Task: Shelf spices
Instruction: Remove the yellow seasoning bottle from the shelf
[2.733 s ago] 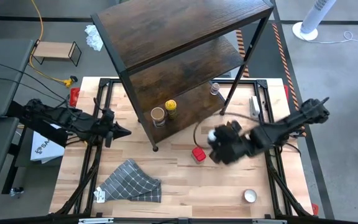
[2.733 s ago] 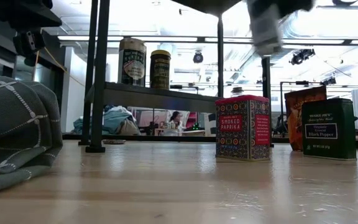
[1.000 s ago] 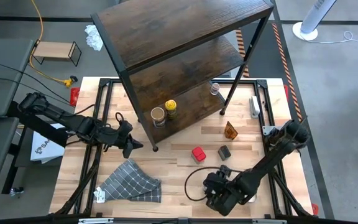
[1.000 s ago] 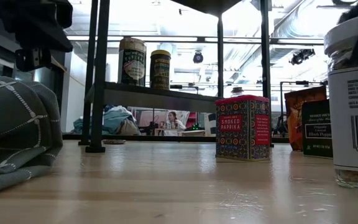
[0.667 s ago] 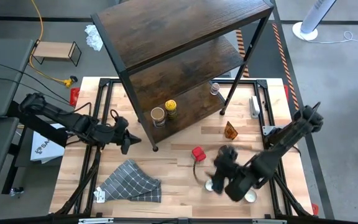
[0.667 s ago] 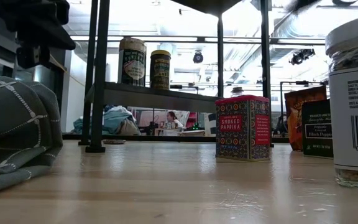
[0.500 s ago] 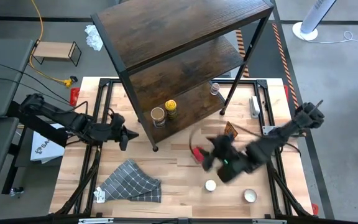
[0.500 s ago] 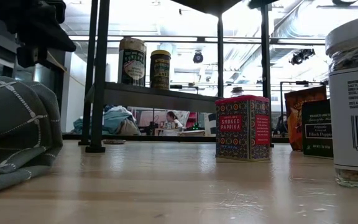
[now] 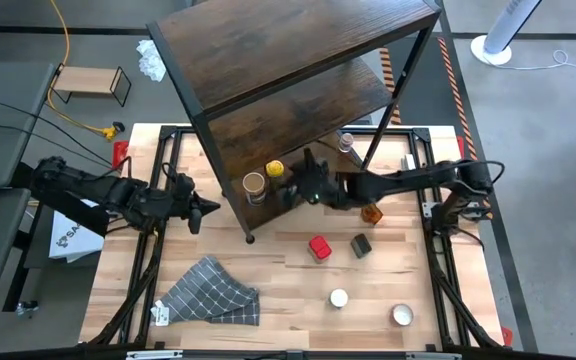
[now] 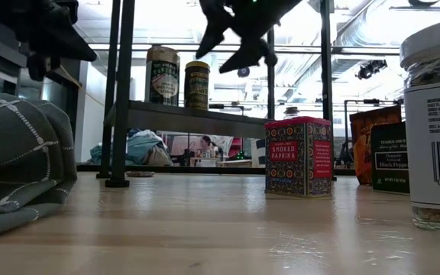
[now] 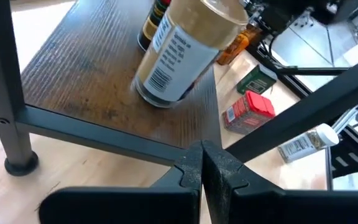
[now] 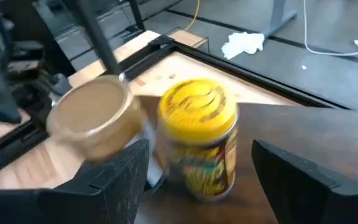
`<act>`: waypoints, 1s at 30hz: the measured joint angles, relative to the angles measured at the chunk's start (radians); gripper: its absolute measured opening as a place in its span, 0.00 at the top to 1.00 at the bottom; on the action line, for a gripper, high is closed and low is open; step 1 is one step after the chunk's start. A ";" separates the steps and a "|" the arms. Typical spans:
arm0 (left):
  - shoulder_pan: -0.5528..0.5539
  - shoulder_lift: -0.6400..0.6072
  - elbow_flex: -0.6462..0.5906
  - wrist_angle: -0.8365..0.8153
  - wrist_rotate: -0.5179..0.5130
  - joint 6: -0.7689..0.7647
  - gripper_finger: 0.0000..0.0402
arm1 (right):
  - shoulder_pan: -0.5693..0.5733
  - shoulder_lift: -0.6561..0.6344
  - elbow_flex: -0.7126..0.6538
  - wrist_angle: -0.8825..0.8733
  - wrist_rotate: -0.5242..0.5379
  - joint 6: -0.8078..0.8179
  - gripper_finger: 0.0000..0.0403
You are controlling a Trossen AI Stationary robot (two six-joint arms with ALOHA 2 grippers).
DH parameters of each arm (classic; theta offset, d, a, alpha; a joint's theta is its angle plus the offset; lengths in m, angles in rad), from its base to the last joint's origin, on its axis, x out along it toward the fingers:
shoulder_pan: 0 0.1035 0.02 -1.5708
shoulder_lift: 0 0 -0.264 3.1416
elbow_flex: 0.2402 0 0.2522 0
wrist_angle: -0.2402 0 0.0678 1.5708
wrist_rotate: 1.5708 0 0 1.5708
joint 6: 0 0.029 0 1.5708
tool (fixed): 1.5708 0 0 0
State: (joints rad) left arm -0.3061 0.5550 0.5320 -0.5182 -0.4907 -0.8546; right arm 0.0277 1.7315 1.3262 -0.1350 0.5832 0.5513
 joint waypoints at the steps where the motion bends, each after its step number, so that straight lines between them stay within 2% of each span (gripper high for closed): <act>1: 0.011 -0.002 0.000 0.002 0.021 0.001 1.00 | -0.014 0.003 0.000 0.036 -0.028 -0.016 0.31; 3: 0.030 -0.004 0.000 0.009 0.063 0.011 1.00 | -0.030 0.003 0.000 0.080 -0.065 -0.070 0.31; 6: 0.060 -0.004 0.000 0.033 0.118 0.045 1.00 | -0.035 0.002 0.001 0.057 -0.057 -0.116 0.31; 16: 0.196 0.001 0.000 0.066 0.226 0.064 1.00 | -0.103 0.011 0.002 0.070 -0.171 -0.290 0.31; 22: 0.257 0.028 0.000 0.094 0.272 0.064 1.00 | -0.153 0.021 0.001 0.109 -0.316 -0.351 0.31; 30: 0.287 0.060 0.000 0.161 0.308 0.070 1.00 | -0.177 0.032 0.001 0.104 -0.397 -0.403 0.31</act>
State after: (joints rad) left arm -0.0191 0.6151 0.5320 -0.3577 -0.1828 -0.7842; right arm -0.1491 1.7634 1.3273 -0.0305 0.1866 0.1486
